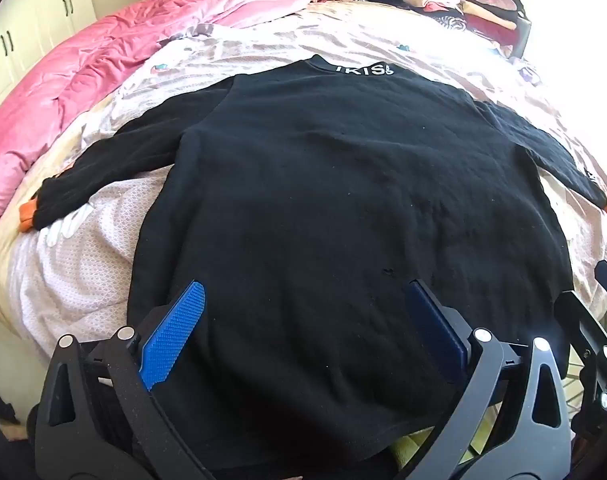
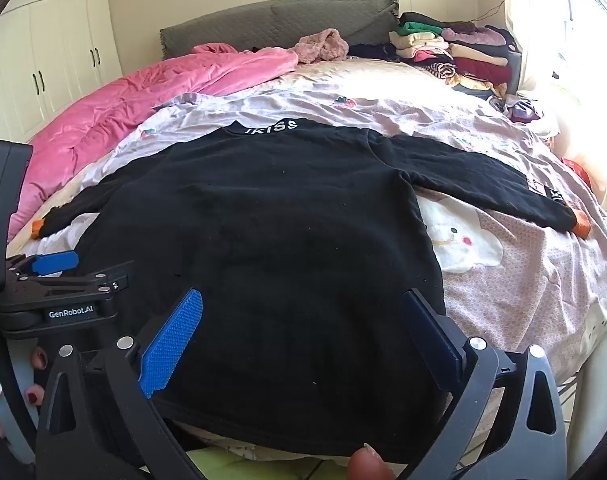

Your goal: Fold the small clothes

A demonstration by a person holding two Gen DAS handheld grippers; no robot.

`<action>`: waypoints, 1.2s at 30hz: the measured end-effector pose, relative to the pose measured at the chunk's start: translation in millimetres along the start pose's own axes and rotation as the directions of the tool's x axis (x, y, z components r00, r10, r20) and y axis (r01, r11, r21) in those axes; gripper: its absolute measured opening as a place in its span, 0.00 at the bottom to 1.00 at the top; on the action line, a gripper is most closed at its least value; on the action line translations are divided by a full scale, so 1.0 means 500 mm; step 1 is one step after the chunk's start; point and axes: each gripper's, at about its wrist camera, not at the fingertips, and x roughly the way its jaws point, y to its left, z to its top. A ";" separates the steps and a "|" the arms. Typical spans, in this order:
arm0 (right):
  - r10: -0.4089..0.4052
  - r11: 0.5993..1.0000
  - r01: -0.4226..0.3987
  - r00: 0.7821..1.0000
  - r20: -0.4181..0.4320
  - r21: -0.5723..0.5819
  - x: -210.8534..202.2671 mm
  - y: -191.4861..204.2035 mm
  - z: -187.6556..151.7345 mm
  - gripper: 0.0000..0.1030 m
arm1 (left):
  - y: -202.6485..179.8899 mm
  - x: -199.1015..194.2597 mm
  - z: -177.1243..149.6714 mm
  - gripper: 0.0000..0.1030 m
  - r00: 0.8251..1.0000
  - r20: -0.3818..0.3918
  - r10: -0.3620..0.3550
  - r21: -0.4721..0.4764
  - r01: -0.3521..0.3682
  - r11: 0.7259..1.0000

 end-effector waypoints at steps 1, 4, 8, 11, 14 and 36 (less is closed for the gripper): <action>-0.001 1.000 0.001 1.000 0.002 0.000 0.000 0.000 0.000 0.96 | 0.001 -0.001 0.001 0.92 1.000 0.003 0.005 -0.003 -0.005 1.000; -0.001 1.000 0.001 1.000 0.010 -0.004 -0.003 0.002 0.001 0.96 | 0.001 -0.003 0.002 0.92 1.000 0.009 0.017 -0.011 -0.016 1.000; -0.016 1.000 0.016 1.000 0.010 -0.013 -0.006 0.001 0.004 0.96 | -0.008 -0.007 0.000 0.92 0.999 0.013 0.031 -0.019 -0.030 0.999; -0.021 1.000 0.021 1.000 0.009 -0.010 -0.012 0.000 -0.001 0.96 | -0.002 -0.014 0.002 0.92 1.000 -0.001 -0.017 -0.006 0.017 1.000; -0.021 1.000 0.022 1.000 0.013 -0.013 -0.021 -0.004 -0.009 0.96 | 0.001 -0.011 -0.001 0.92 1.000 0.006 -0.018 0.000 0.018 1.000; -0.026 0.999 0.026 1.000 0.005 -0.030 -0.009 0.016 0.003 0.96 | 0.002 -0.018 -0.003 0.92 1.000 0.015 -0.023 0.002 0.023 1.000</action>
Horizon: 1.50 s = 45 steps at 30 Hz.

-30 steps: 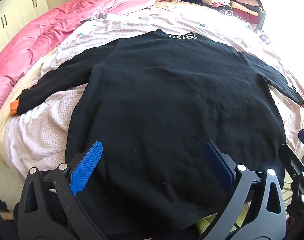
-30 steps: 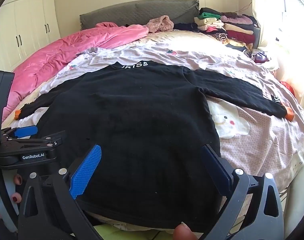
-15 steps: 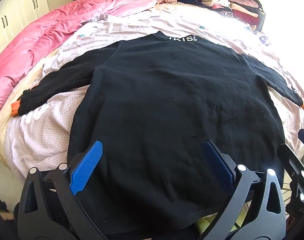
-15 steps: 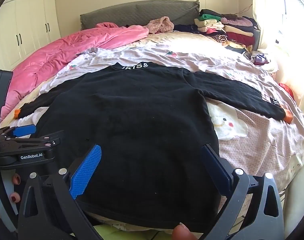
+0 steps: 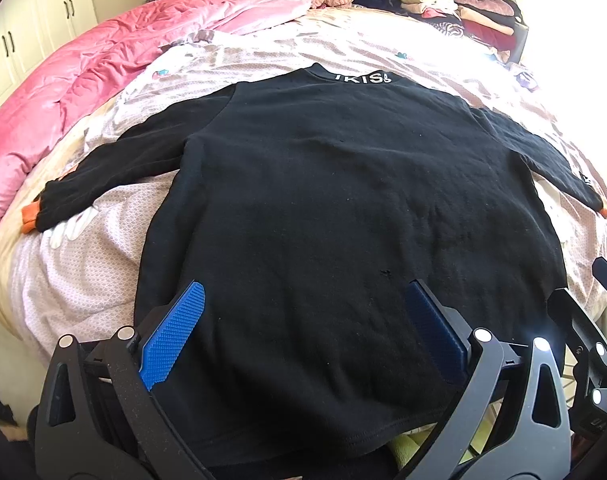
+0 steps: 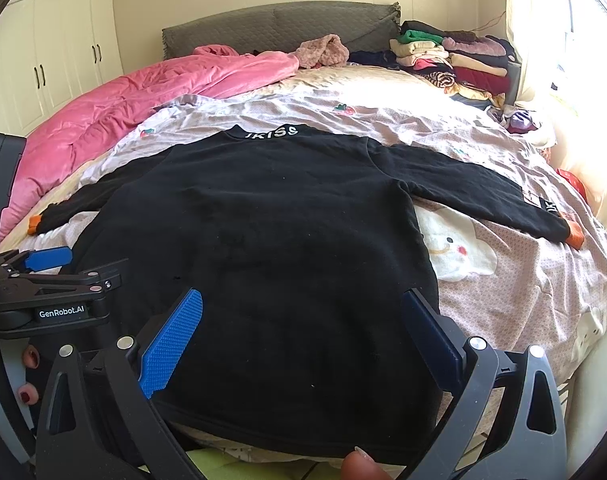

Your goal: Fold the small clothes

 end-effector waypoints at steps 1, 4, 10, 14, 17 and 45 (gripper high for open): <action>-0.001 1.000 0.001 1.000 0.001 0.001 -0.001 0.001 0.000 0.96 | 0.000 0.000 -0.001 0.92 1.000 0.001 0.000 -0.001 0.000 1.000; 0.000 1.000 0.000 1.000 0.001 -0.001 -0.001 0.001 -0.001 0.96 | 0.001 -0.002 -0.001 0.92 1.000 0.003 -0.001 -0.005 0.001 1.000; -0.001 1.000 0.001 1.000 0.001 -0.002 0.000 0.002 -0.001 0.96 | 0.003 -0.005 -0.001 0.92 1.000 0.007 -0.002 -0.011 0.002 1.000; 0.000 1.000 0.000 1.000 0.000 -0.002 0.000 0.002 -0.001 0.96 | 0.003 -0.006 -0.001 0.92 1.000 0.009 0.000 -0.010 0.001 1.000; 0.000 1.000 0.000 1.000 0.001 -0.002 -0.001 0.002 -0.002 0.96 | 0.003 -0.006 -0.001 0.92 1.000 0.011 0.003 -0.009 -0.003 1.000; 0.012 1.000 -0.012 1.000 0.009 0.025 0.010 -0.012 0.009 0.96 | -0.017 -0.001 0.017 0.92 1.000 0.011 0.022 0.002 -0.022 1.000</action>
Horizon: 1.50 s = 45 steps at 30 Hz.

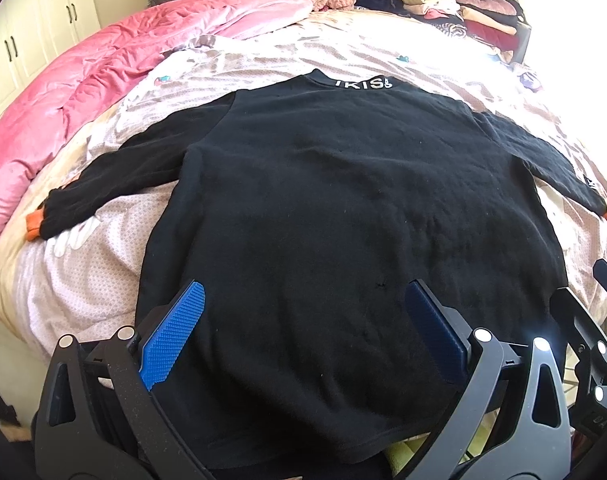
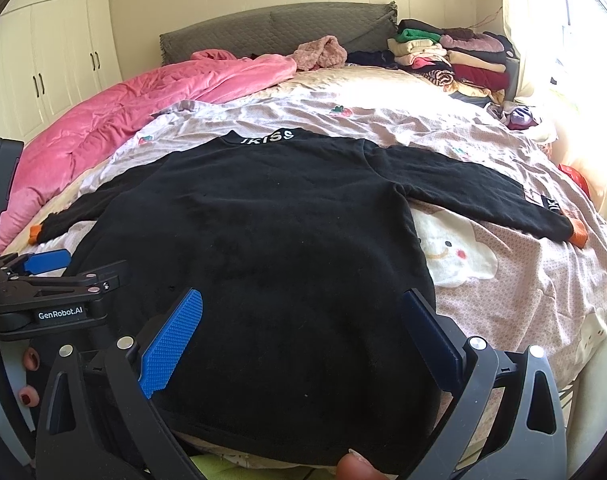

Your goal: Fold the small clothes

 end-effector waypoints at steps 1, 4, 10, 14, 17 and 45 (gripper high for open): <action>-0.002 1.000 0.002 1.000 -0.001 0.001 -0.001 -0.006 0.001 0.96 | -0.001 -0.001 0.004 0.92 1.000 0.003 0.001 0.000 -0.001 1.000; -0.007 1.000 0.007 1.000 0.004 0.006 -0.002 -0.016 0.009 0.96 | -0.005 -0.001 0.014 0.92 1.000 0.007 0.002 0.002 -0.003 1.000; -0.025 0.999 0.024 1.000 0.008 0.035 0.006 -0.046 0.030 0.96 | -0.011 0.004 0.048 0.92 1.000 0.010 -0.002 -0.001 0.002 1.000; -0.041 0.998 0.040 0.999 0.022 0.057 0.009 -0.071 0.046 0.96 | -0.015 0.010 0.080 0.92 1.000 0.005 -0.008 -0.002 0.008 1.000; -0.055 0.996 0.053 0.998 0.027 0.071 0.014 -0.091 0.059 0.96 | -0.020 0.010 0.107 0.92 1.000 0.013 -0.016 -0.006 0.016 1.000; -0.101 0.983 0.072 0.981 0.167 0.167 0.021 -0.221 0.287 0.96 | -0.077 0.013 0.351 0.92 0.994 0.058 -0.097 0.028 0.096 0.995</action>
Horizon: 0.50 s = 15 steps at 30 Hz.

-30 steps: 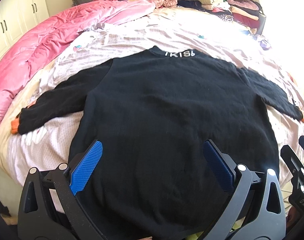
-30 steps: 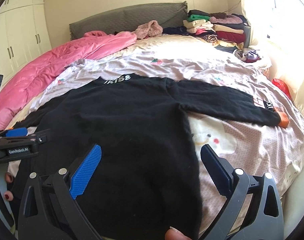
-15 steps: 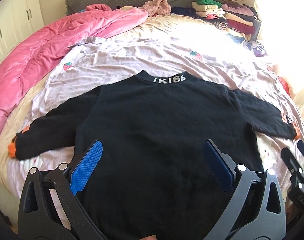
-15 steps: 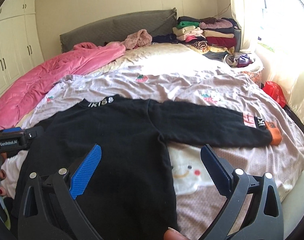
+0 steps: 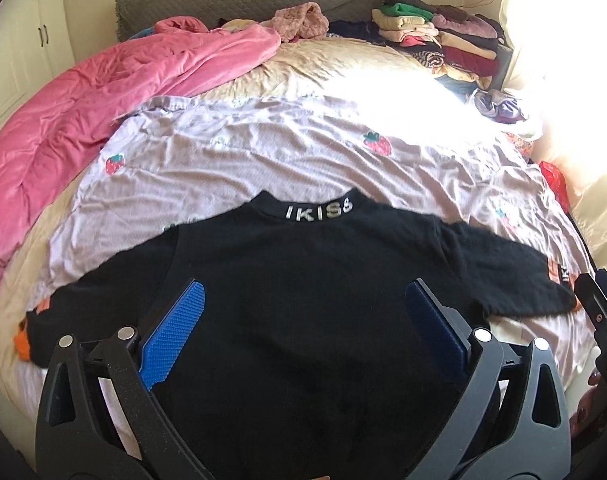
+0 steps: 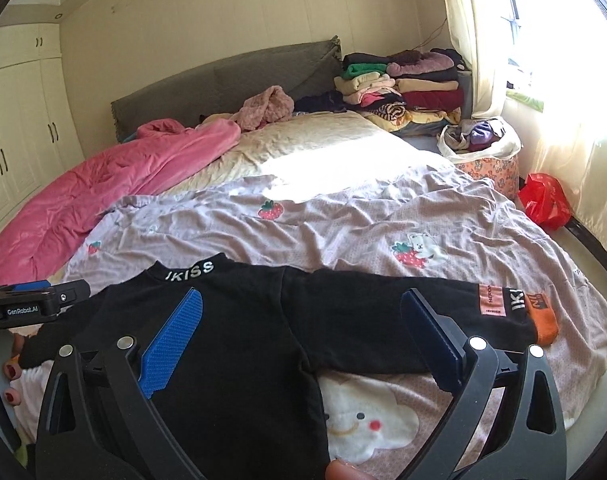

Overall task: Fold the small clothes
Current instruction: 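Move the right tool toward the orange cuff of one sleeve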

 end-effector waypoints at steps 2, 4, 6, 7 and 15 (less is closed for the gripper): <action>-0.008 1.000 0.008 1.000 0.009 0.000 0.006 -0.007 0.017 0.96 | -0.003 0.000 0.026 0.92 1.000 0.014 0.002 -0.003 -0.002 1.000; -0.015 1.000 0.015 1.000 0.015 0.009 0.014 -0.017 0.031 0.96 | -0.001 0.002 0.049 0.92 1.000 0.023 -0.006 -0.018 0.007 1.000; -0.028 0.999 0.027 1.000 0.010 0.036 0.024 -0.034 0.042 0.96 | 0.003 0.010 0.066 0.92 0.999 0.033 -0.013 -0.038 0.015 0.999; -0.028 0.999 0.028 1.000 0.009 0.044 0.028 -0.041 0.043 0.96 | 0.007 0.016 0.072 0.92 0.999 0.034 -0.010 -0.045 0.011 0.999; -0.115 0.987 0.119 0.993 -0.040 0.106 0.075 -0.116 0.029 0.96 | -0.007 0.120 0.053 0.92 0.998 -0.016 0.057 -0.008 -0.057 0.998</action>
